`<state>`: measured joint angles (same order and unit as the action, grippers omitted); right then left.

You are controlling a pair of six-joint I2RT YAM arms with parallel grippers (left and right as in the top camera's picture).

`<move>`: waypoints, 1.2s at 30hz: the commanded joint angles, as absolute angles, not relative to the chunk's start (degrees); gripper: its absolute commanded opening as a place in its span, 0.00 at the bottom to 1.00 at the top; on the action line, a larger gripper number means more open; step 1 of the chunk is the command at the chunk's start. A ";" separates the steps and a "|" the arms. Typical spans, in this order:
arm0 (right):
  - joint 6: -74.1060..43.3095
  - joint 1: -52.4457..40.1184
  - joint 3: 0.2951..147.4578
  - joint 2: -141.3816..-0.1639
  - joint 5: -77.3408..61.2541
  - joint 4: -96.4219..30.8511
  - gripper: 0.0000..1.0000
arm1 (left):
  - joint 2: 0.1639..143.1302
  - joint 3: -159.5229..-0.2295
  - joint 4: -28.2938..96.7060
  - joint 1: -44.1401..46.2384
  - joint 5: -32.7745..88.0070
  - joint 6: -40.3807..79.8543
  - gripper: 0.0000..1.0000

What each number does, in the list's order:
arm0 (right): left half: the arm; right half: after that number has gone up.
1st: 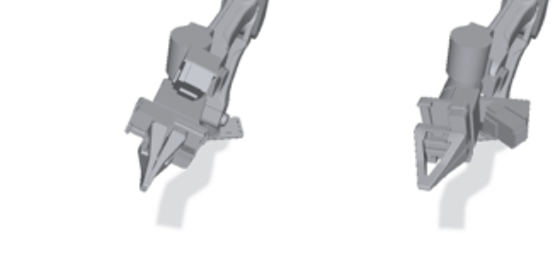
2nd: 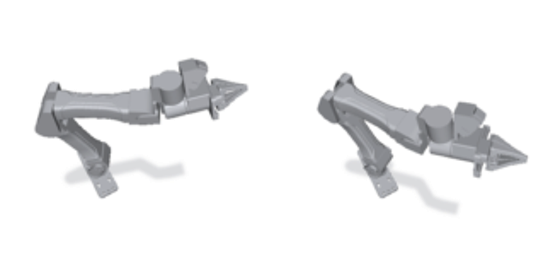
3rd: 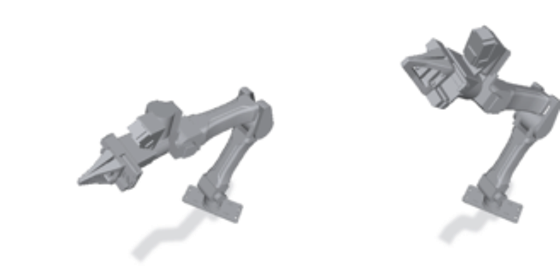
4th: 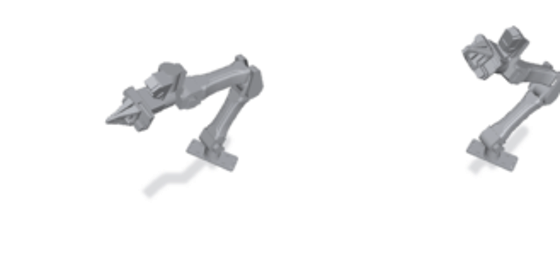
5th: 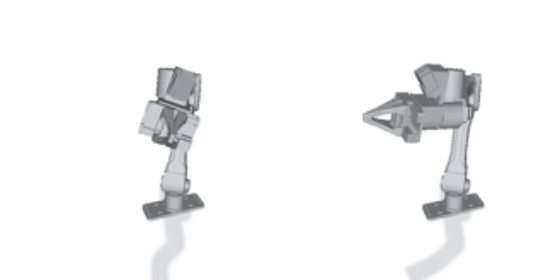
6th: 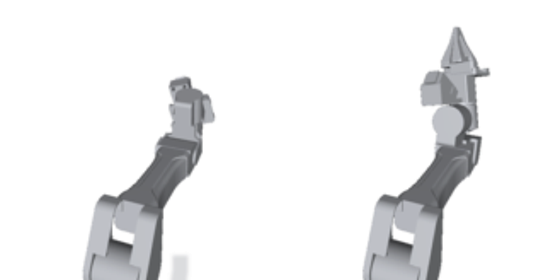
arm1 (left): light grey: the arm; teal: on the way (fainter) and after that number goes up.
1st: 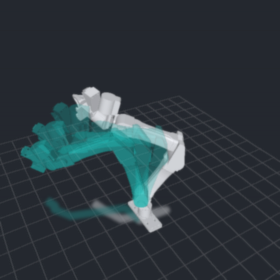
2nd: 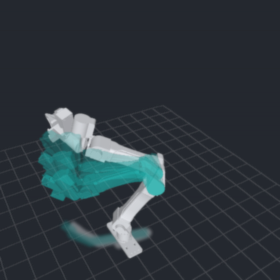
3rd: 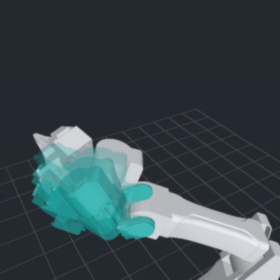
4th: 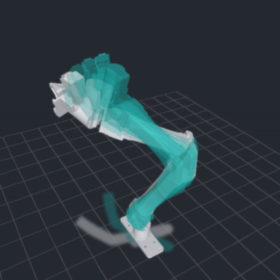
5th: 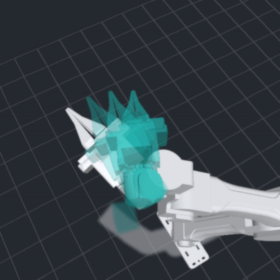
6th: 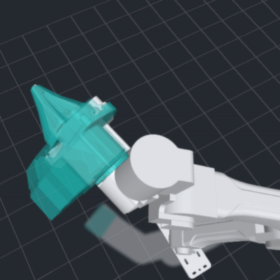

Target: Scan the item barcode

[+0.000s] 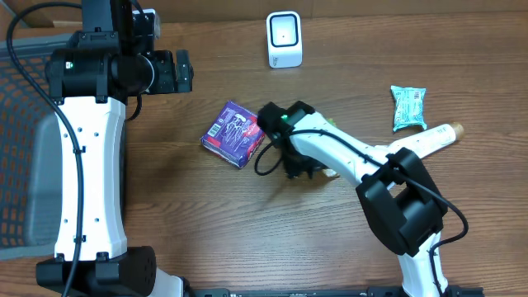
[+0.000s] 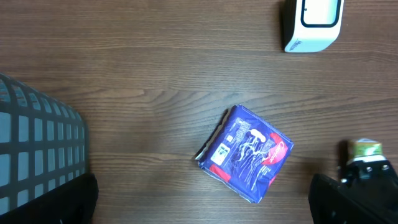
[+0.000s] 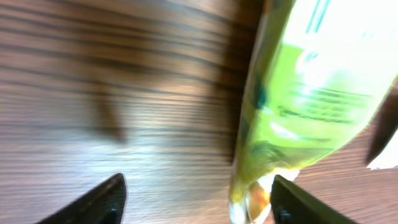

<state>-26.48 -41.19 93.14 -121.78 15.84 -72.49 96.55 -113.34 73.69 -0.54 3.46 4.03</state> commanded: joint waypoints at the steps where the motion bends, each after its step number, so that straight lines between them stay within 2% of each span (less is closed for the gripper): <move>1: -25.19 -42.57 97.12 -122.10 11.25 -72.99 0.77 | 96.64 -113.67 73.47 -0.73 3.95 2.74 1.00; 8: -28.69 -39.42 99.57 -117.56 7.49 -73.95 0.78 | 96.64 -113.67 73.47 -0.73 3.95 2.74 0.99; 10: -28.64 -37.36 99.55 -115.90 7.20 -74.78 0.88 | 96.64 -113.67 73.47 -0.73 3.92 2.74 0.99; 12: -27.03 -34.50 99.26 -115.50 7.62 -75.79 0.93 | 96.64 -113.67 73.47 -0.73 3.92 2.74 1.00; 17: -23.18 -30.24 91.74 -115.63 1.56 -69.25 0.93 | 96.64 -113.67 73.49 -0.73 3.92 2.76 1.00; 26: -21.41 -30.13 79.92 -115.63 -5.48 -55.18 0.92 | 96.64 -113.67 73.49 -0.73 3.92 2.74 1.00; 28: -21.80 -30.13 79.48 -115.63 -5.48 -54.22 0.84 | 96.64 -113.67 73.47 -0.73 3.92 2.74 0.99; 30: -22.26 -30.00 79.48 -115.63 -5.45 -53.95 0.71 | 96.64 -113.67 73.47 -0.73 3.92 2.74 1.00; 34: -22.50 -29.58 79.66 -115.59 -5.80 -54.04 0.36 | 96.64 -113.67 73.47 -0.73 3.92 2.74 1.00; 36: -22.52 -29.32 80.31 -115.46 -6.26 -54.87 0.22 | 96.64 -113.67 73.47 -0.73 3.92 2.74 1.00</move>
